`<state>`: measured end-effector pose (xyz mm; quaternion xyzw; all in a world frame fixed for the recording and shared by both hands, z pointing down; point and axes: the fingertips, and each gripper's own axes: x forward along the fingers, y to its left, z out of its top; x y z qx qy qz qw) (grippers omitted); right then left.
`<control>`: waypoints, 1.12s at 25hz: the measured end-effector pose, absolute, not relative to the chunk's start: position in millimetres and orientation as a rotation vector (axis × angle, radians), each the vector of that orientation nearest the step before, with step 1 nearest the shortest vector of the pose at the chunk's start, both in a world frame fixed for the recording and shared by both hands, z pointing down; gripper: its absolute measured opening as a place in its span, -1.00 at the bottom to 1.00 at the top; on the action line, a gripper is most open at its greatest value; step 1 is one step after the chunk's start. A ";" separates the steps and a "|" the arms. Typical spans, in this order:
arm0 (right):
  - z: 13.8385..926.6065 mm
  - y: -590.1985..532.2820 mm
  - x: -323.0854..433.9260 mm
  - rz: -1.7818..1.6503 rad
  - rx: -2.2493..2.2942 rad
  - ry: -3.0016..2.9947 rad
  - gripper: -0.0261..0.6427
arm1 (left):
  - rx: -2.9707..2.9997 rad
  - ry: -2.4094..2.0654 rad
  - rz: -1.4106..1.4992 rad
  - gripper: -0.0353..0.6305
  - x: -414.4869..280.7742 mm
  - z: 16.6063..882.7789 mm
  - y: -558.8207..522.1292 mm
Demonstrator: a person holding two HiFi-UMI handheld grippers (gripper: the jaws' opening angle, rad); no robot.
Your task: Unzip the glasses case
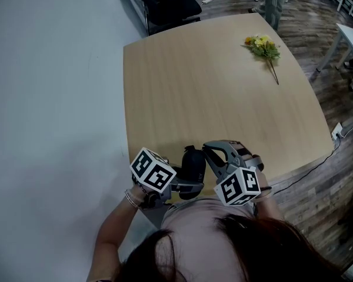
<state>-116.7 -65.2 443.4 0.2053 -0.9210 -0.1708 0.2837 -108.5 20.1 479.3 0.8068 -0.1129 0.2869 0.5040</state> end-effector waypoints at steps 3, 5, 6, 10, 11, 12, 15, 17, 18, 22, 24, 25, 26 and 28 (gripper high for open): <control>447.3 -62.4 -117.0 -0.484 0.525 -2.444 -0.83 | 1.932 -0.250 0.724 -0.15 -107.9 485.2 24.6; 449.3 -60.2 -117.3 -0.492 0.514 -2.435 -0.83 | 1.924 -0.239 0.741 -0.15 -108.0 488.1 27.4; 450.2 -59.4 -117.5 -0.494 0.511 -2.433 -0.83 | 1.920 -0.233 0.744 -0.15 -108.1 489.2 28.5; 454.4 -57.5 -116.3 -0.497 0.500 -2.424 -0.83 | 1.891 -0.186 0.722 -0.15 -104.2 492.2 34.2; 455.7 -56.3 -115.6 -0.500 0.495 -2.420 -0.83 | 1.881 -0.174 0.716 -0.15 -102.6 492.9 36.6; 456.9 -55.1 -114.9 -0.502 0.490 -2.416 -0.83 | 1.875 -0.163 0.712 -0.15 -101.5 493.7 38.5; 459.6 -54.2 -112.9 -0.510 0.488 -2.401 -0.83 | 1.861 -0.138 0.706 -0.15 -99.8 495.7 40.4; 460.3 -55.4 -111.8 -0.522 0.486 -2.389 -0.83 | 1.852 -0.124 0.708 -0.15 -98.7 496.3 40.0; 460.3 -55.7 -111.2 -0.527 0.484 -2.384 -0.83 | 1.849 -0.119 0.709 -0.15 -98.0 496.3 40.1; 460.3 -57.8 -109.1 -0.545 0.473 -2.368 -0.82 | 1.838 -0.106 0.712 -0.15 -95.8 497.1 39.8; 460.9 -58.3 -108.9 -0.560 0.468 -2.358 -0.82 | 1.837 -0.102 0.717 -0.15 -95.4 498.1 39.9; 461.1 -57.9 -108.9 -0.567 0.464 -2.354 -0.82 | 1.836 -0.101 0.719 -0.15 -95.2 498.6 40.6; 461.0 -57.6 -108.6 -0.574 0.461 -2.350 -0.82 | 1.835 -0.099 0.720 -0.15 -94.7 499.0 41.4; 460.4 -57.7 -107.8 -0.592 0.455 -2.340 -0.81 | 1.832 -0.093 0.724 -0.15 -93.1 499.5 42.3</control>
